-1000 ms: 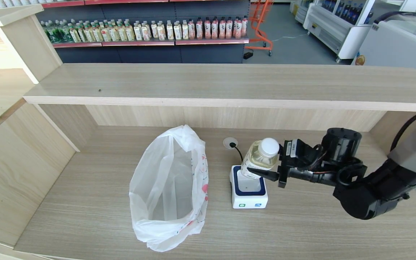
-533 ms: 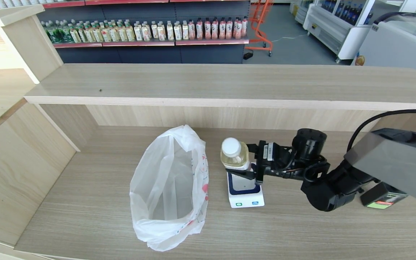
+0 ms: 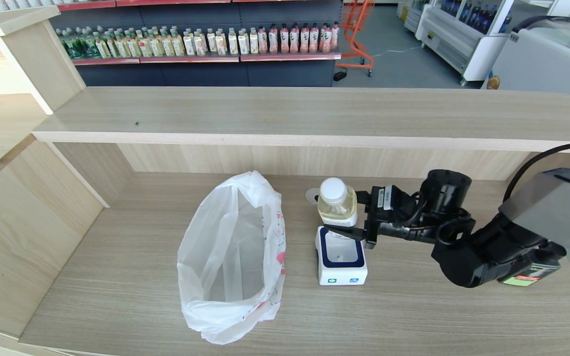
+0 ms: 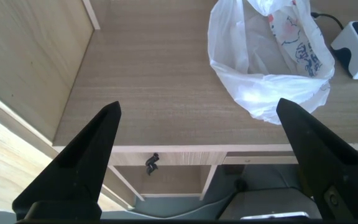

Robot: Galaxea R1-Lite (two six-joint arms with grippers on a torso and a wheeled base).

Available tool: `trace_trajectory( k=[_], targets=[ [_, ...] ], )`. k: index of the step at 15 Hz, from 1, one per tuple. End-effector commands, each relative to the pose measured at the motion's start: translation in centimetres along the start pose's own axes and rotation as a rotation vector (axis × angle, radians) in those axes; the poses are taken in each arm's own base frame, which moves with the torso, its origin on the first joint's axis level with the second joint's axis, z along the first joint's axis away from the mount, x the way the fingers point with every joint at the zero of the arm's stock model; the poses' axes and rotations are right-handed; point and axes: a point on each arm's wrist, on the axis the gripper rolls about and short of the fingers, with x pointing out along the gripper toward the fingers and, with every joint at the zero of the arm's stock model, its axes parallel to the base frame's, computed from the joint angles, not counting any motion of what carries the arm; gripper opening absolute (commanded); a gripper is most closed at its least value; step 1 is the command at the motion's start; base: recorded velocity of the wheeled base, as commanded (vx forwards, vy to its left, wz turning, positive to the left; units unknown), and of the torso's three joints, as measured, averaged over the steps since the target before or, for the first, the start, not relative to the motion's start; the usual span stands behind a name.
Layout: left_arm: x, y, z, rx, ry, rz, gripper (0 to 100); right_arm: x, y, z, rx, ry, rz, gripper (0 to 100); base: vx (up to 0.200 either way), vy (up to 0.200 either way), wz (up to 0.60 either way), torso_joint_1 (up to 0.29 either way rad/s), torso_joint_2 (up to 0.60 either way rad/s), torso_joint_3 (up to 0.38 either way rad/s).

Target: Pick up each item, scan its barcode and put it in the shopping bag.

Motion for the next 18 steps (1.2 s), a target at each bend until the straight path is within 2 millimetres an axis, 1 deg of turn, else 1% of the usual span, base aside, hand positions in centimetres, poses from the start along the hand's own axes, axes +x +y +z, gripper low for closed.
trace_trajectory(
  k=[1, 2, 3, 4, 5, 6, 7, 8, 9, 11, 12, 13, 16, 18],
  targets=[
    [0.0, 0.0, 0.0, 0.0, 0.002, 0.0, 100, -0.9, -0.6, 2.1, -0.013, -0.018, -0.018, 0, 0.0, 0.0, 0.0, 0.0, 0.0, 0.0],
    [0.0, 0.0, 0.0, 0.0, 0.002, 0.0, 100, -1.1, -0.8, 3.1, 0.009, -0.028, -0.026, 0, 0.0, 0.0, 0.0, 0.0, 0.0, 0.0],
    [0.0, 0.0, 0.0, 0.0, 0.002, 0.0, 100, -1.5, -1.0, 4.3, 0.073, -0.034, -0.04, 0, 0.0, 0.0, 0.0, 0.0, 0.0, 0.0],
    [0.0, 0.0, 0.0, 0.0, 0.0, 0.0, 100, -1.9, -1.1, 5.8, 0.183, -0.025, -0.088, 0, 0.0, 0.0, 0.0, 0.0, 0.0, 0.0],
    [0.0, 0.0, 0.0, 0.0, 0.003, 0.0, 100, -2.1, -1.1, 7.2, 0.324, -0.014, -0.173, 0, 0.0, 0.0, 0.0, 0.0, 0.0, 0.0],
    [0.0, 0.0, 0.0, 0.0, 0.002, 0.0, 100, -2.1, -1.2, 8.0, 0.402, -0.014, -0.225, 0, 0.0, 0.0, 0.0, 0.0, 0.0, 0.0],
    [0.0, 0.0, 0.0, 0.0, 0.002, 0.0, 100, -1.9, -1.3, 8.7, 0.587, 0.037, -0.327, 0, 0.0, 0.0, 0.0, 0.0, 0.0, 0.0],
    [0.0, 0.0, 0.0, 0.0, 0.002, 0.0, 100, -1.9, -1.4, 8.6, 0.636, 0.095, -0.36, 0, 0.0, 0.0, 0.0, 0.0, 0.0, 0.0],
    [0.0, 0.0, 0.0, 0.0, 0.0, 0.0, 100, -2.0, -1.3, 8.6, 0.662, 0.127, -0.368, 0, 0.0, 0.0, 0.0, 0.0, 0.0, 0.0],
    [0.0, 0.0, 0.0, 0.0, 0.002, 0.0, 100, -2.2, -0.7, 9.3, 0.702, 0.127, -0.356, 0, 0.0, 0.0, 0.0, 0.0, 0.0, 0.0],
    [0.0, 0.0, 0.0, 0.0, 0.002, 0.0, 100, -2.6, 0.0, 11.1, 0.736, 0.101, -0.344, 0, 0.0, 0.0, 0.0, 0.0, 0.0, 0.0],
    [0.0, 0.0, 0.0, 0.0, 0.002, 0.0, 100, -3.1, 0.4, 11.9, 0.742, 0.092, -0.343, 0, 0.0, 0.0, 0.0, 0.0, 0.0, 0.0],
    [0.0, 0.0, 0.0, 0.0, 0.002, 0.0, 100, -4.5, 1.2, 13.6, 0.731, 0.077, -0.348, 0, 0.0, 0.0, 0.0, 0.0, 0.0, 0.0],
    [0.0, 0.0, 0.0, 0.0, 0.002, 0.0, 100, -5.4, 2.0, 14.2, 0.74, 0.088, -0.347, 0, 0.0, 0.0, 0.0, 0.0, 0.0, 0.0]
  ],
)
